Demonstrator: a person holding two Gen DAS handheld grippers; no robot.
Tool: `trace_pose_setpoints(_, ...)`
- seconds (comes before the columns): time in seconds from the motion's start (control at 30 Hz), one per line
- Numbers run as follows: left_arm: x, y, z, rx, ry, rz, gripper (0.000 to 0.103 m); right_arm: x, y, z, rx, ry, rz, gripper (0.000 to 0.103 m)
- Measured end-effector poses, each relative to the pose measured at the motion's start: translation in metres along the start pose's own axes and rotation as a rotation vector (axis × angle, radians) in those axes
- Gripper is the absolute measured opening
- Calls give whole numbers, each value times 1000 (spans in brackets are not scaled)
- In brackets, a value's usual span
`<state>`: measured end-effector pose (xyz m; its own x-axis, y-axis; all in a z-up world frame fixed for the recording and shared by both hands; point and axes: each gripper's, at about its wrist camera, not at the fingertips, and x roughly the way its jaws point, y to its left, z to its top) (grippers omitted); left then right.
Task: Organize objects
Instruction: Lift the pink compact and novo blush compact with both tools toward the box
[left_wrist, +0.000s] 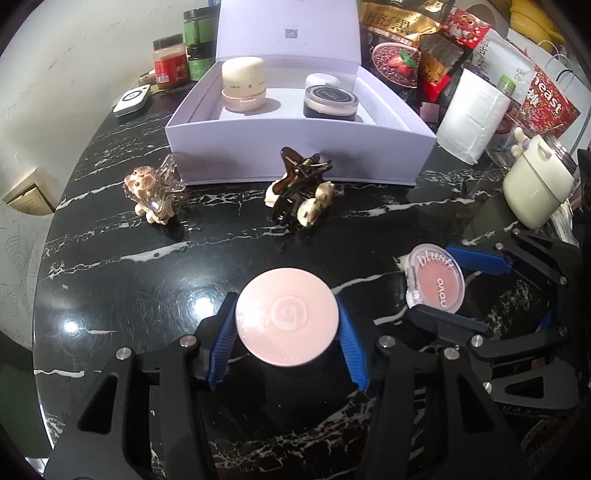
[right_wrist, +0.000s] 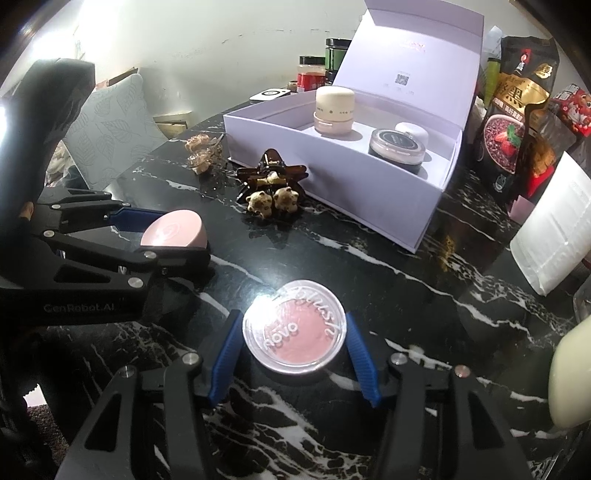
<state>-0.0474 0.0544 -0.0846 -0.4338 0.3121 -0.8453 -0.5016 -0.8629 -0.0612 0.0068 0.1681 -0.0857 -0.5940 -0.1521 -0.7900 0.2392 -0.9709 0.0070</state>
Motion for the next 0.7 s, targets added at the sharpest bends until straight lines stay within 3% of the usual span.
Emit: trace_pose_setpoints(0.7,-56,-11,19,34,-73,48,50,-52,6,22,-68,-88,16,56)
